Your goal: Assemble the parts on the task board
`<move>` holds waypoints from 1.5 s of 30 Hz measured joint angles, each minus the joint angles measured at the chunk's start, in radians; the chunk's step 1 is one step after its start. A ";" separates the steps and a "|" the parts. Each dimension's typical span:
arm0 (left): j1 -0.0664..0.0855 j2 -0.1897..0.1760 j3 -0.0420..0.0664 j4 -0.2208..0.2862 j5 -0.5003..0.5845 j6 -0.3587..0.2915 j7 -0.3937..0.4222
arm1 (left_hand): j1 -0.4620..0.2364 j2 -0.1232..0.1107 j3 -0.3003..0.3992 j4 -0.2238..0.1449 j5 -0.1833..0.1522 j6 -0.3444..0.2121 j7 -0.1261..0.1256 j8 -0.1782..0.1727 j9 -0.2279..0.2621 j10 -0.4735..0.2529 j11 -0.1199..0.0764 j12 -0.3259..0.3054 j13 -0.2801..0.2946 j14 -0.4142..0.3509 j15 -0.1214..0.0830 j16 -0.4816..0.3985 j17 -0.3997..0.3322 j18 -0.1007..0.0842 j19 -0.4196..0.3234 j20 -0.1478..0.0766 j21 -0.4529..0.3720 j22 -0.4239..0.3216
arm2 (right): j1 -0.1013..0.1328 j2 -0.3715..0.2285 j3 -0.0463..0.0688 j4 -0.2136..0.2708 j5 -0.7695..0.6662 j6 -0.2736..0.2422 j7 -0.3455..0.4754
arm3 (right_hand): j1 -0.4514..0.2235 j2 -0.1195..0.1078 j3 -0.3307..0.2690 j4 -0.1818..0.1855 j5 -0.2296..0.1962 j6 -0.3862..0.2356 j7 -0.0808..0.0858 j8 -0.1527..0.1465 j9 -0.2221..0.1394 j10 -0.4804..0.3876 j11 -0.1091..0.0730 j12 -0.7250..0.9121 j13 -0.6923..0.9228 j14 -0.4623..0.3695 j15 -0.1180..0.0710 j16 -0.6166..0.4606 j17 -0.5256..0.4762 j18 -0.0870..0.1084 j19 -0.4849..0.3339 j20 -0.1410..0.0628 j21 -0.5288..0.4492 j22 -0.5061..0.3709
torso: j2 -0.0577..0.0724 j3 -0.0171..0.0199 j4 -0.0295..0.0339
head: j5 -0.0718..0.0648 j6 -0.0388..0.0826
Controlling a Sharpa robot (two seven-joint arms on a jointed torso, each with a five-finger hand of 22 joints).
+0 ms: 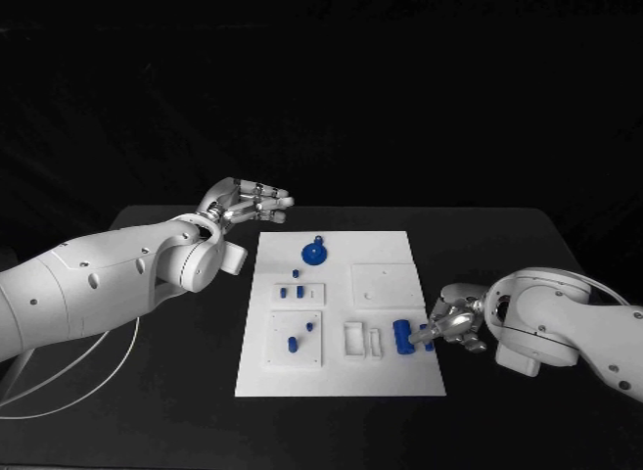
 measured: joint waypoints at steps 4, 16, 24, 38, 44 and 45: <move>0.000 0.004 -0.001 0.001 0.001 0.006 0.000 | -0.002 0.001 -0.015 0.007 0.000 -0.004 -0.004 0.000 0.000 -0.004 0.004 0.000 0.000 0.000 0.000 0.000 0.000 0.000 0.006 0.001 0.003 -0.040 | 0.001 0.018 -0.011 -0.005 -0.008 -0.002 -0.004 | 0.003 -0.003 -0.001 0.010 0.000 -0.007 0.003 0.000 0.004 0.005 -0.001 0.000 0.027 0.002 0.002 0.000 0.019 0.000 0.000 0.000 0.013 0.000 | 0.000 0.0001 0.0010 | 0.000 -0.002; 0.000 0.004 -0.005 0.004 0.001 0.019 -0.001 | -0.014 -0.005 -0.017 0.014 0.000 -0.007 0.000 0.000 0.000 -0.004 0.004 0.000 0.000 0.000 0.000 0.000 0.002 0.000 0.012 0.002 0.008 -0.074 | 0.003 0.055 -0.025 -0.021 -0.076 -0.036 -0.009 | -0.001 -0.007 0.008 0.022 0.000 -0.015 0.005 0.000 0.004 0.015 -0.003 -0.004 0.052 0.002 0.002 0.000 0.037 0.000 0.000 0.000 0.030 0.000 | 0.001 0.0007 -0.0006 | 0.005 -0.008; 0.000 0.004 -0.007 0.006 0.001 0.029 -0.004 | -0.026 -0.008 -0.014 0.023 0.000 -0.011 0.004 0.000 0.000 -0.010 0.010 0.000 0.000 -0.006 0.005 0.000 0.002 0.000 0.012 0.002 0.008 -0.083 | 0.003 0.087 -0.048 -0.043 -0.119 -0.056 -0.011 | -0.001 -0.007 0.014 0.036 0.000 -0.015 0.004 0.000 0.002 0.014 -0.003 -0.013 0.055 0.002 0.002 -0.009 0.039 0.000 0.000 0.000 0.030 0.000 | 0.001 0.0002 -0.0006 | 0.011 -0.009; 0.000 0.005 -0.009 0.008 -0.001 0.053 -0.017 | -0.033 -0.015 -0.005 0.032 0.000 -0.015 0.007 0.000 0.000 -0.013 0.013 0.000 0.000 -0.006 0.006 0.000 0.002 0.000 0.016 0.005 0.008 -0.098 | 0.015 0.161 -0.085 -0.085 -0.163 -0.093 -0.010 | -0.009 -0.007 0.014 0.041 0.000 -0.010 0.003 0.004 0.055 0.022 0.000 -0.018 0.059 0.005 0.004 -0.012 0.041 0.000 0.000 0.000 0.030 0.000 | 0.001 -0.0013 0.0004 | 0.013 -0.010; 0.000 0.004 -0.010 0.009 -0.002 0.060 -0.022 | -0.033 -0.015 -0.005 0.032 0.000 -0.015 0.007 0.000 0.000 -0.013 0.013 0.000 0.000 -0.006 0.005 0.000 0.002 0.000 0.016 0.005 0.008 -0.101 | 0.019 0.180 -0.099 -0.104 -0.171 -0.110 -0.009 | -0.008 0.006 0.027 0.020 0.000 -0.013 0.002 0.002 0.381 0.021 0.000 -0.018 0.064 0.009 0.001 -0.013 0.043 0.000 0.000 0.000 0.030 0.000 | 0.001 -0.0014 -0.0003 | 0.013 -0.011; 0.000 0.004 -0.010 0.009 -0.002 0.060 -0.023 | -0.033 -0.015 -0.005 0.032 0.000 -0.016 0.009 0.000 0.000 -0.013 0.013 0.000 0.000 -0.006 0.006 0.000 0.002 0.000 0.016 0.005 0.008 -0.101 | 0.019 0.182 -0.101 -0.106 -0.171 -0.113 -0.008 | -0.008 0.005 0.029 0.017 0.000 -0.014 0.002 0.000 0.411 0.022 0.000 -0.022 0.064 0.009 0.001 -0.017 0.043 0.000 0.000 0.000 0.030 0.000 | 0.001 -0.0014 -0.0003 | 0.014 -0.012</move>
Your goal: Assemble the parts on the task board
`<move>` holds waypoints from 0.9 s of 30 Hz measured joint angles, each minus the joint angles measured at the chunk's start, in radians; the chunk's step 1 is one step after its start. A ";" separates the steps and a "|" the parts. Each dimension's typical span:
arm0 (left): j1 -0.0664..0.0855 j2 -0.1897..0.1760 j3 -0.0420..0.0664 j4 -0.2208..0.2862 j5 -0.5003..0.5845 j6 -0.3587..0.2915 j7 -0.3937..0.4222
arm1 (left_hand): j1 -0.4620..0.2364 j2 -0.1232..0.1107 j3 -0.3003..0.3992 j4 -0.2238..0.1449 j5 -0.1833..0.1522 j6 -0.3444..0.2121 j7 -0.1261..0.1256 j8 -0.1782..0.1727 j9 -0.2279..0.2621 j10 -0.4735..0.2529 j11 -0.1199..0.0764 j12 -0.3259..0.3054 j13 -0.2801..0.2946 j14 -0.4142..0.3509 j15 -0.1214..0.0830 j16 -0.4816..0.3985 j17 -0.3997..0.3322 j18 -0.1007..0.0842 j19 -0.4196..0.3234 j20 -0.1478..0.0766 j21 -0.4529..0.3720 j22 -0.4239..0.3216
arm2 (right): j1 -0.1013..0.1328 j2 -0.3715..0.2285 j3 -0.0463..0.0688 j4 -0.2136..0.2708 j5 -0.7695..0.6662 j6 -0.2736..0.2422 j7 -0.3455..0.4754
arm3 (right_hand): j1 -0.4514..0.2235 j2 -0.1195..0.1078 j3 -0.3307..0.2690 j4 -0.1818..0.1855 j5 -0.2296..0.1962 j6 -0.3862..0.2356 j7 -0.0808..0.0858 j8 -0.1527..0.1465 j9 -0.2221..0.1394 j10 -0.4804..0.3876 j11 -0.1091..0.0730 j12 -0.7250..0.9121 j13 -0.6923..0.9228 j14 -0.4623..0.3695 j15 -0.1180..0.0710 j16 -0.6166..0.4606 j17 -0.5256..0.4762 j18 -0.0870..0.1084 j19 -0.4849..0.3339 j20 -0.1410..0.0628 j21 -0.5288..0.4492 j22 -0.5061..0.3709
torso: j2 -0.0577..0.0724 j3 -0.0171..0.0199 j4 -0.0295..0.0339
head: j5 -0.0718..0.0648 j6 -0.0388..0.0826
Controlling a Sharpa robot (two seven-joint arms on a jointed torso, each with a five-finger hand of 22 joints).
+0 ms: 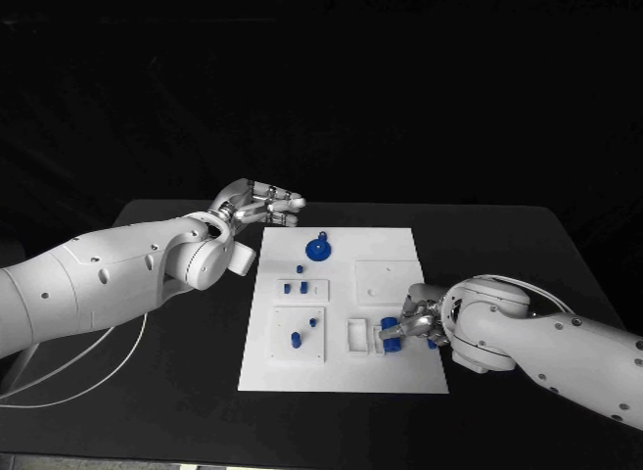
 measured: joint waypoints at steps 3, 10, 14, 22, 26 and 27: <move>0.000 0.000 0.000 0.001 0.000 0.002 -0.002 | 0.000 0.000 0.000 0.000 0.000 -0.006 -0.002 0.000 0.000 0.000 0.000 0.000 0.000 0.000 0.000 0.000 0.000 0.000 0.000 0.000 0.000 -0.002 | 0.001 0.003 -0.004 -0.005 0.003 -0.007 0.002 | 0.004 0.023 -0.005 -0.013 0.000 0.000 0.000 0.000 0.078 0.000 0.000 -0.006 0.000 0.000 0.000 -0.004 0.000 0.000 0.000 0.000 0.000 0.000 | 0.000 0.0000 -0.0007 | 0.001 -0.001; 0.000 0.000 0.000 0.001 -0.002 0.005 -0.008 | 0.000 0.000 0.000 0.000 0.000 -0.006 -0.002 0.000 0.000 0.000 0.000 0.000 0.000 -0.003 0.003 0.000 0.000 0.000 0.000 0.000 0.000 -0.004 | 0.002 0.007 -0.007 -0.014 0.012 -0.014 0.008 | 0.019 0.037 -0.026 -0.089 0.003 0.000 0.000 0.001 0.093 0.000 0.000 -0.006 0.000 0.000 0.000 -0.010 -0.007 -0.001 0.000 0.000 -0.004 0.000 | 0.000 -0.0003 -0.0018 | 0.002 -0.002; 0.000 0.001 0.000 0.001 -0.004 0.008 -0.011 | 0.000 0.000 0.000 0.000 0.000 -0.006 -0.002 0.000 0.000 0.000 0.000 0.000 0.000 -0.003 0.003 0.000 0.000 0.000 0.000 0.000 0.000 -0.004 | 0.004 0.011 -0.010 -0.018 0.013 -0.015 0.010 | 0.037 0.040 -0.065 -0.129 0.074 0.000 0.000 0.001 0.148 0.000 0.000 -0.006 0.000 0.000 0.000 -0.010 -0.008 -0.007 0.004 0.004 -0.004 0.000 | 0.000 -0.0003 -0.0016 | 0.000 -0.003; 0.000 0.001 0.000 0.001 -0.007 0.011 -0.015 | 0.000 0.000 0.000 0.000 0.000 -0.006 -0.002 0.000 0.000 0.000 0.000 0.000 0.000 -0.003 0.003 0.000 0.000 0.000 0.000 0.000 0.000 -0.009 | 0.004 0.011 -0.016 -0.021 0.014 -0.036 0.014 | 0.049 0.036 -0.109 -0.175 0.288 0.004 0.006 0.003 0.195 -0.004 -0.004 -0.006 0.000 0.001 0.003 -0.010 -0.008 -0.015 0.004 0.004 -0.004 0.000 | 0.000 0.0001 -0.0013 | -0.002 -0.003; 0.000 0.001 0.000 0.002 -0.010 0.012 -0.017 | 0.000 0.000 0.000 0.000 0.000 -0.006 -0.002 0.000 0.000 0.000 0.000 0.000 0.000 -0.003 0.003 0.000 0.000 0.000 0.000 0.000 0.000 -0.009 | 0.001 0.006 -0.019 -0.021 0.039 -0.068 0.017 | 0.034 0.050 -0.121 -0.187 0.381 0.020 0.005 0.003 0.230 -0.006 -0.005 -0.006 0.000 0.001 0.003 -0.010 -0.008 -0.015 0.004 0.004 -0.004 0.000 | 0.000 0.0004 -0.0011 | 0.000 -0.003; 0.000 0.000 0.000 0.002 -0.010 0.013 -0.017 | 0.000 0.000 0.000 0.000 0.000 -0.006 -0.002 0.000 0.000 0.000 0.000 0.000 0.000 -0.003 0.003 0.000 0.000 0.000 0.000 0.000 0.000 -0.009 | 0.000 0.004 -0.019 -0.021 0.048 -0.077 0.017 | 0.030 0.054 -0.124 -0.190 0.395 0.024 0.002 0.003 0.230 -0.006 -0.005 -0.006 0.000 0.001 0.003 -0.010 -0.008 -0.015 0.004 0.004 -0.004 0.000 | 0.000 0.0007 -0.0011 | 0.000 -0.004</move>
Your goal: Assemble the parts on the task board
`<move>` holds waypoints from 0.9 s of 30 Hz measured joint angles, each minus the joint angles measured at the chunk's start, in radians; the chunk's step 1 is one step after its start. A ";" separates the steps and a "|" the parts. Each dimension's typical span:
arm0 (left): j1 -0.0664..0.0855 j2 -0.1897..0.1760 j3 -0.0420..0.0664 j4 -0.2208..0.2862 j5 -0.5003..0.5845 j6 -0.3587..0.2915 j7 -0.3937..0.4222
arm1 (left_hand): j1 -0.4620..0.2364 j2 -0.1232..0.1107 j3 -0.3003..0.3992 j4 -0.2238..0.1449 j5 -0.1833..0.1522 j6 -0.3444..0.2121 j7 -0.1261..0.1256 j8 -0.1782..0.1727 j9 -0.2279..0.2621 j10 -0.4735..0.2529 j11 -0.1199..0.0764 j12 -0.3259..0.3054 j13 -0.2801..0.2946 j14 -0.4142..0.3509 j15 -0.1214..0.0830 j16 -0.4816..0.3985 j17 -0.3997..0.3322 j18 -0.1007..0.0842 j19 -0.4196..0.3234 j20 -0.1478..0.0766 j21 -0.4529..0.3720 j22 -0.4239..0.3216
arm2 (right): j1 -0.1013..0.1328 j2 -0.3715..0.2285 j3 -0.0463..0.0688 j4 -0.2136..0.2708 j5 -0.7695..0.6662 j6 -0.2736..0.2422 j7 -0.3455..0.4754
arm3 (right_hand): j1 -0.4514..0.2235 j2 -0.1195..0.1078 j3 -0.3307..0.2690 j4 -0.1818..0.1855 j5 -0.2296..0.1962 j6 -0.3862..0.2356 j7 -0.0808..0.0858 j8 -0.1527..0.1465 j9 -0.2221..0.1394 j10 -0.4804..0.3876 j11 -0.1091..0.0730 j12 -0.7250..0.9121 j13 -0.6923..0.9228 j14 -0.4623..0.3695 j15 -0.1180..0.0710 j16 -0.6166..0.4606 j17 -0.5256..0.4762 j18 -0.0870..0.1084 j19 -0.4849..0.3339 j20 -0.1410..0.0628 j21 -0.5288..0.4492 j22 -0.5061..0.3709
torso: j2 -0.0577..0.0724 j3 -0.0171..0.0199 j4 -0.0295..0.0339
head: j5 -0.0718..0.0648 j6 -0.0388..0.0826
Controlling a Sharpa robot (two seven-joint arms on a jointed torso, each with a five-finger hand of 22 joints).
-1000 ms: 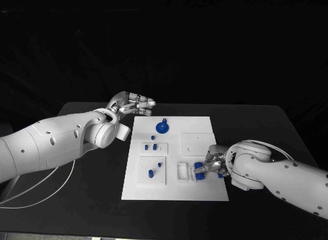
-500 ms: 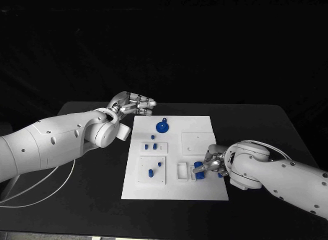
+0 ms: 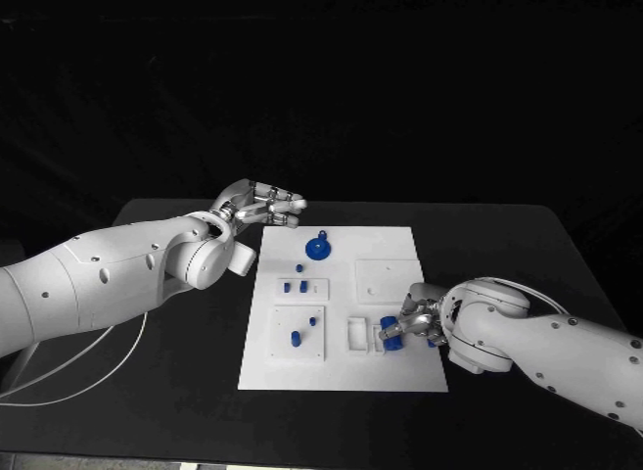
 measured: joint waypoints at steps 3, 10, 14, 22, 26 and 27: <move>0.000 -0.001 0.000 0.000 -0.001 0.001 -0.001 | 0.000 0.000 0.000 0.000 0.000 0.000 0.000 0.000 0.000 0.000 0.000 0.000 0.000 0.000 0.000 0.000 0.000 0.000 0.000 0.000 0.000 0.000 | -0.002 -0.009 -0.003 0.005 0.033 -0.029 0.002 | -0.012 0.012 -0.007 -0.007 0.024 0.010 -0.004 -0.007 0.000 0.000 0.000 0.000 0.000 0.000 0.000 0.000 0.000 0.000 0.000 0.000 0.002 0.000 | 0.000 0.0001 -0.0002 | 0.001 -0.001; 0.000 -0.001 0.000 0.001 -0.003 0.003 -0.003 | 0.000 0.000 0.000 0.000 0.000 0.000 0.000 0.000 0.000 0.000 0.000 0.000 0.000 0.000 0.000 0.000 0.000 0.000 0.000 0.000 0.004 -0.004 | 0.000 -0.030 -0.006 0.020 0.105 -0.066 0.003 | -0.014 0.014 -0.018 -0.018 0.055 0.020 -0.009 -0.008 -0.112 -0.007 -0.004 0.000 -0.001 0.003 -0.003 0.000 0.002 0.001 0.000 0.000 0.012 0.000 | 0.000 -0.0001 -0.0011 | 0.003 -0.002; 0.000 -0.002 0.000 0.001 -0.005 0.004 -0.004 | 0.000 0.000 0.000 0.000 0.000 0.000 0.000 0.000 0.000 0.000 0.000 0.000 0.000 0.000 0.000 0.000 0.000 0.000 0.000 0.000 0.004 -0.004 | 0.005 -0.043 -0.006 0.033 0.144 -0.078 0.002 | -0.014 0.014 0.038 -0.080 0.028 0.041 -0.016 -0.006 -0.420 -0.001 -0.010 0.000 -0.003 0.003 -0.003 0.000 0.002 0.000 0.000 0.000 0.016 0.000 | 0.000 -0.0007 -0.0016 | 0.003 0.000; 0.000 -0.004 0.000 0.002 -0.007 0.005 -0.006 | 0.000 0.000 0.000 0.000 0.000 0.000 0.000 0.000 0.000 0.000 0.000 0.000 0.000 0.000 0.000 0.000 0.000 0.000 0.000 0.000 0.004 -0.004 | 0.007 -0.063 0.000 0.065 0.191 -0.101 -0.003 | 0.018 0.035 0.048 -0.090 0.022 0.054 -0.021 -0.015 -0.673 0.000 -0.011 0.000 -0.005 0.003 -0.003 0.000 0.003 0.000 0.000 0.000 0.016 0.001 | 0.000 -0.0005 -0.0012 | 0.002 0.001; 0.000 -0.004 0.000 0.003 -0.008 0.006 -0.007 | 0.000 0.000 0.003 -0.003 0.000 0.000 0.000 0.000 0.000 0.000 0.000 0.000 0.000 0.000 0.000 0.000 0.000 0.000 0.000 0.000 0.004 -0.010 | 0.009 -0.070 0.010 0.072 0.199 -0.115 -0.007 | 0.018 0.035 0.048 -0.090 0.022 0.057 -0.019 -0.009 -0.673 0.000 -0.011 0.000 -0.006 0.003 -0.003 0.000 0.003 0.000 0.000 0.000 0.016 0.001 | 0.000 -0.0005 -0.0011 | 0.002 0.001; 0.000 -0.005 0.000 0.003 -0.008 0.007 -0.007 | 0.000 0.000 0.003 -0.003 0.000 0.000 0.000 0.000 0.000 0.000 0.000 0.000 0.000 0.000 0.000 0.000 0.000 0.000 0.000 0.000 0.004 -0.010 | 0.010 -0.071 0.013 0.073 0.200 -0.118 -0.007 | 0.018 0.035 0.048 -0.090 0.022 0.058 -0.017 -0.009 -0.673 0.000 -0.011 0.000 -0.006 0.003 -0.003 0.000 0.003 0.000 0.000 0.000 0.016 0.001 | 0.000 -0.0005 -0.0010 | 0.001 0.000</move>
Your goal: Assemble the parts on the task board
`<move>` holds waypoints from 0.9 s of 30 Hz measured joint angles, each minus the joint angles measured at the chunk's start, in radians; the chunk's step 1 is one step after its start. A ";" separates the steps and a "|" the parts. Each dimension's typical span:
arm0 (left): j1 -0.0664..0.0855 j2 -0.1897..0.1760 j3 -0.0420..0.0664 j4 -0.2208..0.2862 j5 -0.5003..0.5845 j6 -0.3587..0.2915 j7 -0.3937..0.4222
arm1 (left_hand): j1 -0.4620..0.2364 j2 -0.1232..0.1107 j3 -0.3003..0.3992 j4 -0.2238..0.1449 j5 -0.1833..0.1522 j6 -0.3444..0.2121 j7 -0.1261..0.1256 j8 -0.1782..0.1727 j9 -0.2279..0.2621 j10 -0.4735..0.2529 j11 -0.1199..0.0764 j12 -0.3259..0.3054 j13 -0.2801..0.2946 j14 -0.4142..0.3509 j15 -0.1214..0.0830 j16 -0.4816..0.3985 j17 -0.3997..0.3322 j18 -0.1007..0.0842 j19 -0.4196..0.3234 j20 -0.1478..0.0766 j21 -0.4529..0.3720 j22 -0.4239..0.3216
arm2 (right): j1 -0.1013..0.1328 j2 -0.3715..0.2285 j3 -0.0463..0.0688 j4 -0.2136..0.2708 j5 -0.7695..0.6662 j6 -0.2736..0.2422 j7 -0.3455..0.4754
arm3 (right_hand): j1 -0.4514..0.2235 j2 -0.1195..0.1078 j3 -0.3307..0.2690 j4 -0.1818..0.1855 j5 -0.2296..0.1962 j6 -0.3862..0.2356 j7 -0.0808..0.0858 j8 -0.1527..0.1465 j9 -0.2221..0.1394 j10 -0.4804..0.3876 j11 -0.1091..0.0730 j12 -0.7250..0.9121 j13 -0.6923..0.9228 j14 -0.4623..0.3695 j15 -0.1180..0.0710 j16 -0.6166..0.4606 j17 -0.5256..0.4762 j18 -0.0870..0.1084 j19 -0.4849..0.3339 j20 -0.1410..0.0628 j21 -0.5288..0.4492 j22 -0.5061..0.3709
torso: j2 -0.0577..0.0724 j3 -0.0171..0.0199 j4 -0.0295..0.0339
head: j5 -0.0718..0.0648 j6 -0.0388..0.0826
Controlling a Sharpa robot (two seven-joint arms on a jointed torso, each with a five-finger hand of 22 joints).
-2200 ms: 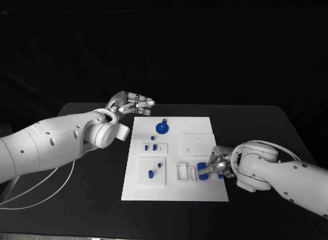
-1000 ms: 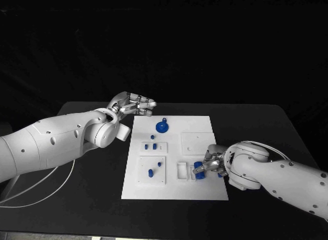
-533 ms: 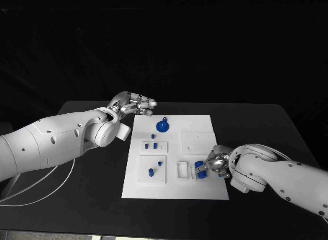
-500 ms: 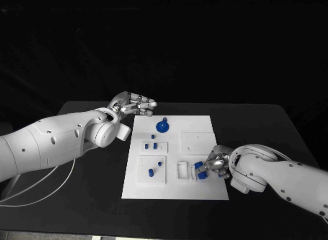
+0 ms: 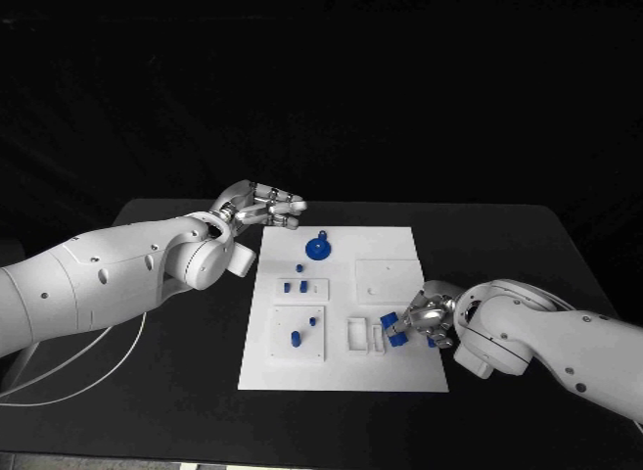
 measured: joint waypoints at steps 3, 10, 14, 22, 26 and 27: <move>0.000 0.000 0.000 0.001 -0.001 0.001 -0.001 | 0.000 0.000 0.000 0.000 0.000 0.000 0.000 0.000 0.000 0.000 0.000 0.000 0.000 0.000 0.000 0.000 0.000 0.000 0.000 0.000 0.000 0.000 | 0.003 -0.001 0.005 0.004 0.003 -0.009 -0.002 | 0.000 0.000 -0.004 0.003 -0.003 0.002 0.002 0.000 0.000 0.000 0.000 0.000 -0.001 0.000 0.000 0.000 0.000 0.000 0.000 0.000 0.000 0.000 | 0.000 0.0001 0.0002 | 0.001 -0.001; 0.000 0.000 0.000 0.001 -0.003 0.003 -0.002 | 0.000 0.000 0.000 0.000 0.000 0.000 0.000 0.000 0.000 -0.004 0.004 0.000 0.000 0.000 0.000 0.000 0.000 0.000 0.000 0.000 0.000 -0.004 | 0.004 0.020 0.007 0.013 0.010 -0.017 -0.005 | 0.000 0.000 -0.010 0.008 -0.015 0.002 0.001 0.000 0.000 0.000 0.000 0.000 -0.001 0.000 0.000 0.000 0.001 0.000 0.000 0.000 0.004 0.000 | 0.000 0.0008 0.0003 | 0.002 -0.004; 0.000 0.000 0.000 0.001 -0.003 0.004 -0.003 | 0.000 0.000 0.000 0.000 0.000 0.000 0.000 0.000 0.000 -0.004 0.004 0.000 0.000 0.000 0.000 0.000 0.000 0.000 0.000 0.000 0.000 -0.003 | 0.005 0.036 0.007 0.014 0.012 -0.016 -0.006 | 0.000 0.000 -0.017 0.015 -0.030 0.002 0.001 0.000 0.006 0.000 0.000 0.000 -0.001 0.000 0.000 0.000 0.001 0.000 0.000 0.000 0.004 0.000 | 0.001 0.0003 0.0003 | 0.001 -0.004; 0.000 0.000 0.000 0.001 -0.005 0.005 -0.006 | 0.000 0.000 0.000 0.000 0.000 0.000 0.000 0.000 0.000 -0.004 0.004 0.000 0.000 0.000 0.000 0.000 0.000 0.000 0.000 0.000 0.000 -0.006 | 0.007 0.067 -0.001 -0.002 0.012 -0.012 -0.010 | 0.000 0.000 -0.029 0.030 -0.049 0.005 -0.002 0.000 0.008 0.000 0.000 0.000 -0.002 0.000 0.000 0.000 0.001 0.000 0.000 0.000 0.004 0.000 | 0.001 -0.0002 0.0012 | 0.001 -0.008; 0.000 0.000 0.000 0.002 -0.006 0.006 -0.007 | 0.000 0.000 0.000 0.000 0.000 0.000 0.000 0.000 0.000 -0.004 0.004 0.000 0.000 0.000 0.000 0.000 0.000 0.000 0.000 0.000 0.000 -0.006 | 0.007 0.088 -0.010 -0.018 0.008 -0.006 -0.012 | 0.000 0.000 -0.032 0.035 -0.064 0.005 -0.002 0.000 0.008 0.000 0.000 0.000 -0.003 0.000 0.000 0.000 0.001 0.000 0.000 0.000 0.004 0.000 | 0.001 -0.0003 0.0013 | 0.002 -0.008; 0.000 0.000 0.000 0.002 -0.006 0.006 -0.008 | 0.000 0.000 0.000 0.000 0.000 0.000 0.000 0.000 0.000 -0.004 0.004 0.000 0.000 0.000 0.000 0.000 0.000 0.000 0.000 0.000 0.000 -0.006 | 0.008 0.093 -0.012 -0.021 0.007 -0.005 -0.013 | 0.000 0.000 -0.035 0.038 -0.065 0.005 -0.002 0.000 0.010 0.000 0.000 0.000 -0.003 0.000 0.000 0.000 0.001 0.000 0.000 0.000 0.004 0.000 | 0.001 -0.0003 0.0013 | 0.003 -0.008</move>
